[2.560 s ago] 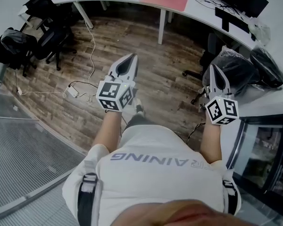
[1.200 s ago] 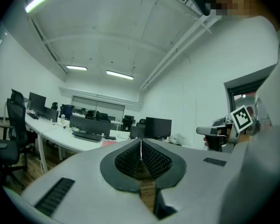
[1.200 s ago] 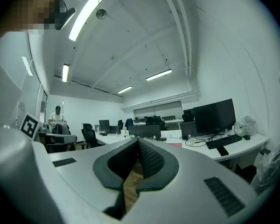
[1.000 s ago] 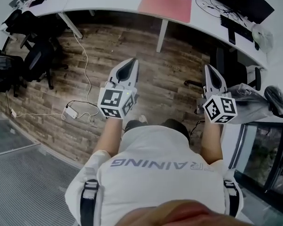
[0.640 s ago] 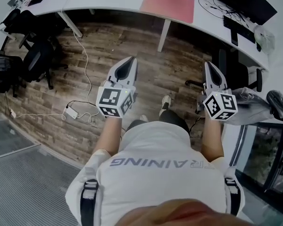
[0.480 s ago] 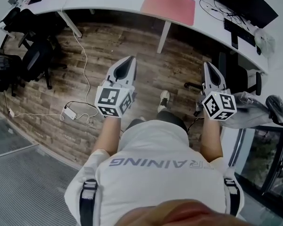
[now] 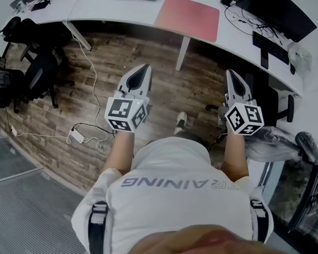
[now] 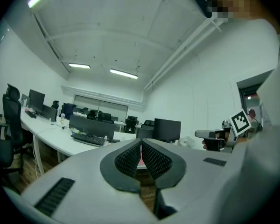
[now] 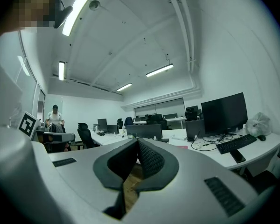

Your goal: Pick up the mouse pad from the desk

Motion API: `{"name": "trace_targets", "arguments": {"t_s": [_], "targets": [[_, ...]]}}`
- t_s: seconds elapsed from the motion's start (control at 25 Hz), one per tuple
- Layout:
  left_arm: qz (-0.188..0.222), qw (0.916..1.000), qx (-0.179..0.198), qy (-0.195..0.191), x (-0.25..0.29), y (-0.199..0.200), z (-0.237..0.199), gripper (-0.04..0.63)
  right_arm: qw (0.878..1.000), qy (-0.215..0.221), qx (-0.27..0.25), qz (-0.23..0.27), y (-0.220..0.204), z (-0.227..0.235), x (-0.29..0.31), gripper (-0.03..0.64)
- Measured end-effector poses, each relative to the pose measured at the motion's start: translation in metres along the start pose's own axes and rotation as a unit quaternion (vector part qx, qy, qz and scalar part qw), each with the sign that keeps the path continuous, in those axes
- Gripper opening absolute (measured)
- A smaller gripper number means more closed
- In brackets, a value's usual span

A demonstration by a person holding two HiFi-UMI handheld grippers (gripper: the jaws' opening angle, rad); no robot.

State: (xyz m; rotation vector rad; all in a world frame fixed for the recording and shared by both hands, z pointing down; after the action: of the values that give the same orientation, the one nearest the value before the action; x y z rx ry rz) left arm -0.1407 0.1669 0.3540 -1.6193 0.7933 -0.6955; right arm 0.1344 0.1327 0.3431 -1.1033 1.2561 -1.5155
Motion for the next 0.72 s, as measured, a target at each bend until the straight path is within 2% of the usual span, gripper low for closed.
{"name": "trace_targets", "arguments": {"t_s": [0.36,0.72], "targets": [[-0.012,0.9996,-0.001,0.024,0.110,0.014,-0.031,0.034,1.000,0.017,0.012,-0.012,0.016,0.067,0.102,0.023],[-0.030,0.9984,-0.005,0.047,0.211,0.008,-0.057,0.034,0.999,0.012,0.012,-0.029,0.012,0.152,0.179,0.023]]}}
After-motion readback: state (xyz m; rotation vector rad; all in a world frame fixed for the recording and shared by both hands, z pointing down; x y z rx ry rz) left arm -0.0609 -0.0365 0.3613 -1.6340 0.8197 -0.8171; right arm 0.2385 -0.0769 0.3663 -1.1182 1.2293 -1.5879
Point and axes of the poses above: the fingertips, and each gripper's own axes: x forward along the fingers, z to its right, y out of its top, the point moved 3 cm from there along -x, backward along the fingers, and after that the axes turned 14 degrees about -y, right-handed, at the moved point
